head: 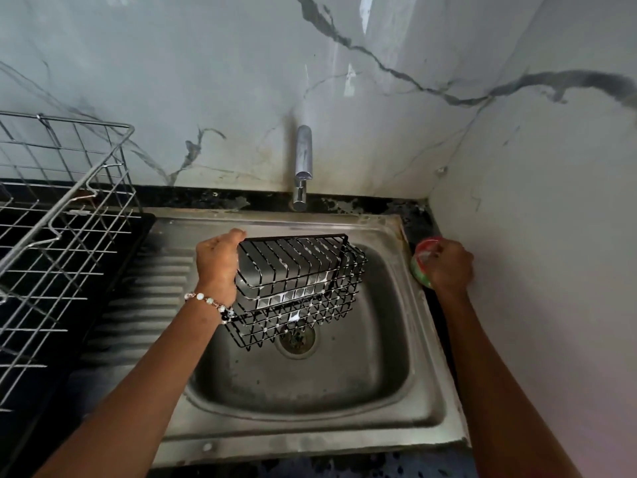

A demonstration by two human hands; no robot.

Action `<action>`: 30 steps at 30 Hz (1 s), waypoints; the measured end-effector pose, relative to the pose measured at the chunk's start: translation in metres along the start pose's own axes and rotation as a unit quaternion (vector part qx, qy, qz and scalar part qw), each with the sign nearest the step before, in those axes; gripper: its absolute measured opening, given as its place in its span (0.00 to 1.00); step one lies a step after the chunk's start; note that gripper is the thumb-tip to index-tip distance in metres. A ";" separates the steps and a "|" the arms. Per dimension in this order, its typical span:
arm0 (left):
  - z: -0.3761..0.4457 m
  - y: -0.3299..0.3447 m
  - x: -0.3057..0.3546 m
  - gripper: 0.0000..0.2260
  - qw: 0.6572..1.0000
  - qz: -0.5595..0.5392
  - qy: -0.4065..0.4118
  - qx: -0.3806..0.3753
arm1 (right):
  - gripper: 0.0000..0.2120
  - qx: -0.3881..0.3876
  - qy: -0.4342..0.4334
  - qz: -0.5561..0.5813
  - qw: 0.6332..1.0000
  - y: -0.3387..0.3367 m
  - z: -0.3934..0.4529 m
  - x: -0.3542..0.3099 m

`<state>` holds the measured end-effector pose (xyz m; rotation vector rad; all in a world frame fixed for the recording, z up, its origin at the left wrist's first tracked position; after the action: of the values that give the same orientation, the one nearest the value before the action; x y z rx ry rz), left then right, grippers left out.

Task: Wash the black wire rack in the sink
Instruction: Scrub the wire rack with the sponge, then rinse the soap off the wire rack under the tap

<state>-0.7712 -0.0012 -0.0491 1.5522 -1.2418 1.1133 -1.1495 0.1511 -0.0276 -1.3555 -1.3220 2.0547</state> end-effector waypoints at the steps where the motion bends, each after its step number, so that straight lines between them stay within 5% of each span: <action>1: 0.001 -0.002 0.000 0.24 1.000 0.001 -0.005 0.004 | 0.11 0.006 -0.039 0.001 0.999 0.003 -0.004 -0.014; 7: 0.005 -0.028 0.002 0.21 0.999 0.007 -0.018 0.047 | 0.10 -0.169 -0.206 0.116 0.957 0.065 -0.035 -0.111; 12: 0.009 -0.055 0.004 0.19 0.993 0.024 -0.041 0.108 | 0.14 -0.258 -0.248 0.162 0.920 0.103 -0.051 -0.189; 21: 0.019 -0.071 -0.006 0.14 0.988 0.019 -0.097 0.121 | 0.32 -0.274 -0.275 0.004 0.922 0.179 -0.044 -0.218; 24: 0.021 -0.068 -0.008 0.09 0.987 0.022 -0.100 0.121 | 0.40 -0.309 -0.331 -0.116 0.884 0.192 -0.052 -0.220; 30: 0.021 -0.063 -0.014 0.04 0.987 0.027 -0.096 0.127 | 0.35 -0.297 -0.421 -0.245 0.821 0.175 -0.057 -0.241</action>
<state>-0.7081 -0.0082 -0.0729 1.8639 -1.3142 1.2166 -0.9504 -0.0761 -0.0534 -0.0762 -2.5035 1.9565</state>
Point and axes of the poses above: each hand's wrist, its own z-axis towards the middle knuckle, its own y-axis out of the palm, x = y × z, the point moved 7 cm from there along z, towards the middle knuckle, and after that the axes turned 2 degrees about y, right-handed, at the moved point
